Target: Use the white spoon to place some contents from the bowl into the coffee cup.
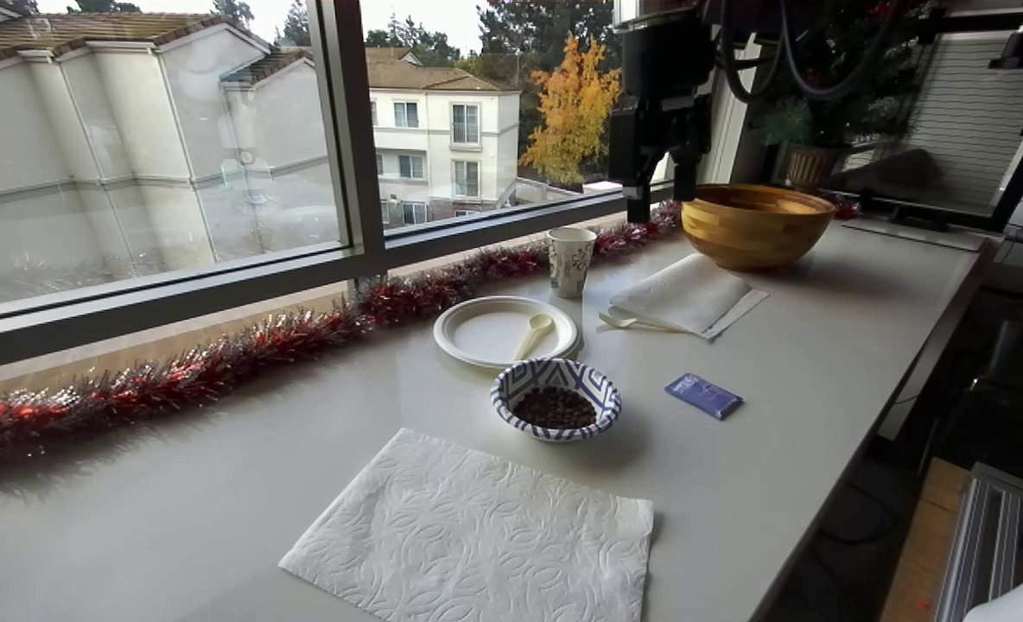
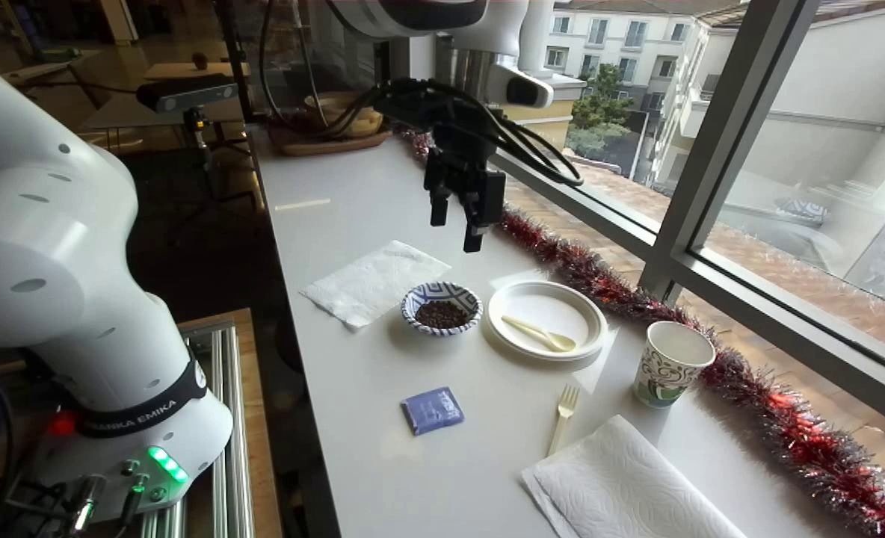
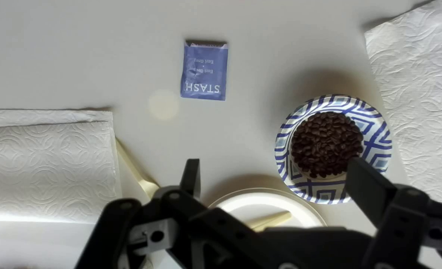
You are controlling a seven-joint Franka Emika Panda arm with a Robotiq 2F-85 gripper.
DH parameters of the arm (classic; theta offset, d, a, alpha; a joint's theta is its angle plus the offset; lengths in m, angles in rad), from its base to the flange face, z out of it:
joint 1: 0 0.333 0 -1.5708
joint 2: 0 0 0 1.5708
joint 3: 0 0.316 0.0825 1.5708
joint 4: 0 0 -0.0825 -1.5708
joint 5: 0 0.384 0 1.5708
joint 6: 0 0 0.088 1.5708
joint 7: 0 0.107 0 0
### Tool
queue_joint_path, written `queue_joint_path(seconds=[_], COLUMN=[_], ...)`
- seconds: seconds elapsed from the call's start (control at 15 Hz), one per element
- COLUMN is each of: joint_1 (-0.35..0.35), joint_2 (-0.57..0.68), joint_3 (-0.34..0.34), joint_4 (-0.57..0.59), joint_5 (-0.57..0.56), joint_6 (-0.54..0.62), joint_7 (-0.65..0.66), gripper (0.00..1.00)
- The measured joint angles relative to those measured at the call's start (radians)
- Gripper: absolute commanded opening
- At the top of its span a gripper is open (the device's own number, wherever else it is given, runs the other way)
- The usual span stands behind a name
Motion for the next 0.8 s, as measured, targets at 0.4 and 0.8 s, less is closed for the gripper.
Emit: queue_joint_path(seconds=[0.4, 0.8], joint_1=[0.002, 0.019], joint_2=[0.004, 0.107], joint_3=[0.000, 0.048], joint_4=[0.000, 0.012], joint_5=[0.011, 0.118], joint_6=[0.000, 0.074], joint_7=[0.024, 0.319], gripper=[1.00, 1.00])
